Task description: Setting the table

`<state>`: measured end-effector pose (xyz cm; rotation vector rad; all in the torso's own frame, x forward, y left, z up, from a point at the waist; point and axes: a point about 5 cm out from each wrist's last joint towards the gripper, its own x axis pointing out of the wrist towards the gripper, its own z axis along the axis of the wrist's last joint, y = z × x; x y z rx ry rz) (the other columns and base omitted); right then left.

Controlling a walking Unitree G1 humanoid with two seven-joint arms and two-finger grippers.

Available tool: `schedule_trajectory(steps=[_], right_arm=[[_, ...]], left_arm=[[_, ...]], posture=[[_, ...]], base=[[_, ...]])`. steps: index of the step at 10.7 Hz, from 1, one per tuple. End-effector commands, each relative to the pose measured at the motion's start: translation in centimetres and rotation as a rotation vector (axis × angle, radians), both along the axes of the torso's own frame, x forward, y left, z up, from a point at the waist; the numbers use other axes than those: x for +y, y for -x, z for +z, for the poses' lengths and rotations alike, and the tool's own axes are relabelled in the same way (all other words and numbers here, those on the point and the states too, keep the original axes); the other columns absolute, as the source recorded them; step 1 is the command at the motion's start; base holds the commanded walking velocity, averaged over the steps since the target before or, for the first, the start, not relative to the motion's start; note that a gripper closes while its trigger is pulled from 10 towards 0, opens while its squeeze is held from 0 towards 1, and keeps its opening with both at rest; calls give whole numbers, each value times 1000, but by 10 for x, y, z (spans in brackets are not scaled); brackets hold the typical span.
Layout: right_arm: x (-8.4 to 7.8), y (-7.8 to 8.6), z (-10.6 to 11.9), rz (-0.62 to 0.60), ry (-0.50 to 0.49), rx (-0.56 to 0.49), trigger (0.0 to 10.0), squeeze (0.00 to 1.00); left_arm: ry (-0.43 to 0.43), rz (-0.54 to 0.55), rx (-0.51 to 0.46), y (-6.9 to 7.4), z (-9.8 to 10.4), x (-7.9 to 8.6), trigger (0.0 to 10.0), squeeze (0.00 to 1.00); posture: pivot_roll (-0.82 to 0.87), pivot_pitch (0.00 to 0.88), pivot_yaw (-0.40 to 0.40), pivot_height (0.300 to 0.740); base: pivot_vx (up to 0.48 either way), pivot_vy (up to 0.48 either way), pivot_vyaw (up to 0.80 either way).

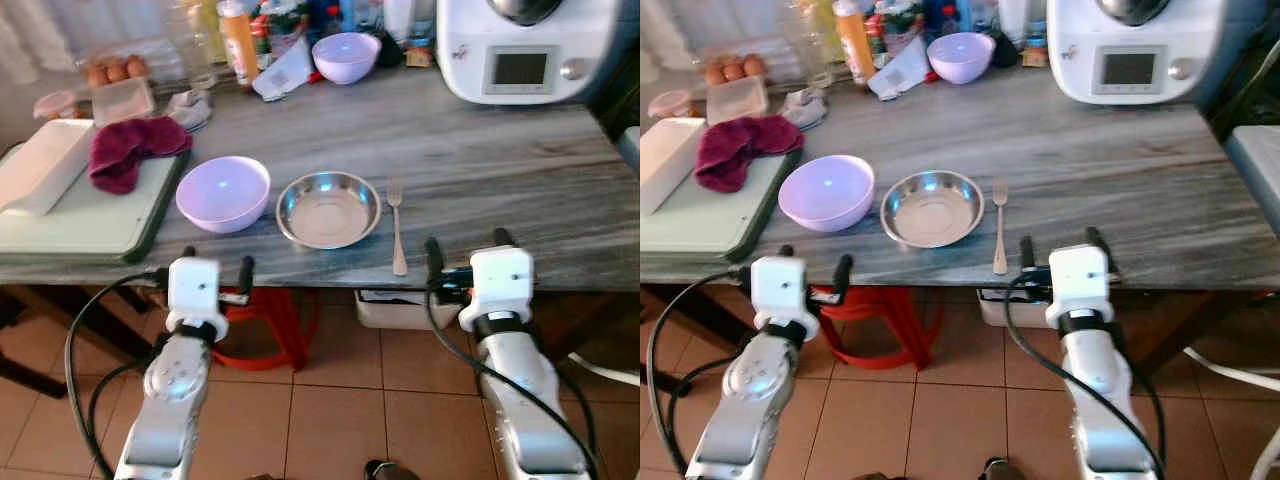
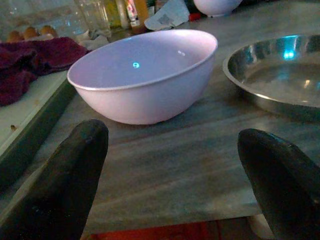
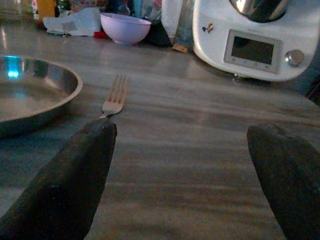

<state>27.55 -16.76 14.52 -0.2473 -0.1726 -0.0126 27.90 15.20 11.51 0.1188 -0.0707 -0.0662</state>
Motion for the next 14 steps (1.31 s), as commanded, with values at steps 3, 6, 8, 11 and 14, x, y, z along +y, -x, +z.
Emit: schedule_trajectory(steps=[3, 6, 8, 11, 14], right_arm=[[8, -1, 5, 31, -7, -25, 10000, 0], [8, 0, 4, 33, -7, -19, 10000, 0], [9, -2, 4, 37, -7, -18, 10000, 0], [10, -3, 3, 40, -12, -15, 10000, 0], [11, -4, 2, 40, -14, -10, 10000, 0]], left_arm=[[-33, 19, 40, 2, -5, 6, 10000, 0], [-31, 14, 53, 3, -7, 4, 10000, 0], [-36, 9, 55, 2, -7, 2, 10000, 0], [-35, 12, 61, 2, -7, 3, 10000, 0], [-37, 2, 64, 2, -8, 1, 10000, 0]], posture=[[-65, 126, 95, 740], [-69, 135, 97, 740], [-68, 136, 100, 740], [-66, 136, 100, 740], [-67, 138, 102, 740]], base=[[0, 0, 0], [-160, 0, 0], [-268, 0, 0], [-334, 0, 0], [-332, 0, 0]])
